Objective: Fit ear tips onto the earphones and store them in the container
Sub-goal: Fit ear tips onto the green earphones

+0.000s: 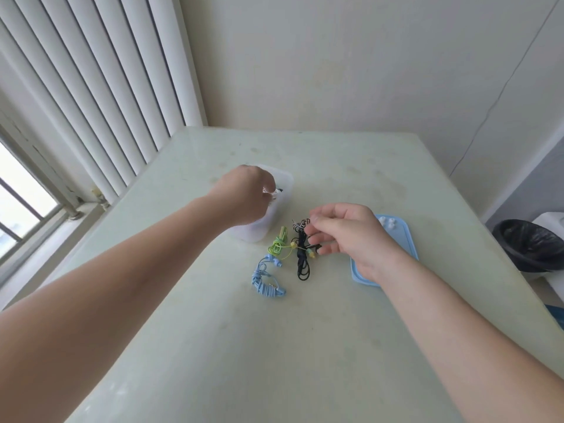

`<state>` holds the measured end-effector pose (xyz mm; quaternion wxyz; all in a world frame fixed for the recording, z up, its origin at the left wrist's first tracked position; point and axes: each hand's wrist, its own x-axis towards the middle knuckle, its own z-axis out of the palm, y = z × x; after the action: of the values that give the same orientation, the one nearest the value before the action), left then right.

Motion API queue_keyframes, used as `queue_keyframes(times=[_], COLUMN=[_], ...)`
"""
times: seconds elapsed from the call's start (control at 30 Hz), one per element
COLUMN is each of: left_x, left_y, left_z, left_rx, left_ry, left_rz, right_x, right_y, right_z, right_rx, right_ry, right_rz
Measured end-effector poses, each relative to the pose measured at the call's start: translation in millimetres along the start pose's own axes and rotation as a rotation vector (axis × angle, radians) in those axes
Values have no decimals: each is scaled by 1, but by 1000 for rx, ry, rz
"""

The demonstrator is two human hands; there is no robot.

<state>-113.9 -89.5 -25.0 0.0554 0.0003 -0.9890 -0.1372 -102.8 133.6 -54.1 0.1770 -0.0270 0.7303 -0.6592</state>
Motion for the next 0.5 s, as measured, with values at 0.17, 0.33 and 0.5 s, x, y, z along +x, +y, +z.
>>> queue_keyframes(times=[0.17,0.33,0.5], left_x=[-51,-63,-62], left_y=[19,28,55], left_z=[-9,21,44], left_rx=[-34,136,424], left_ry=[-87,-38,-95], left_rz=[94,-4,-9], right_x=[-12,-28,-43], right_y=[7,5,8], right_z=[-4,-14,-25], right_rx=[-221,-386,-367], right_ry=[4,-15,-1], right_rz=[-67,-32,-24])
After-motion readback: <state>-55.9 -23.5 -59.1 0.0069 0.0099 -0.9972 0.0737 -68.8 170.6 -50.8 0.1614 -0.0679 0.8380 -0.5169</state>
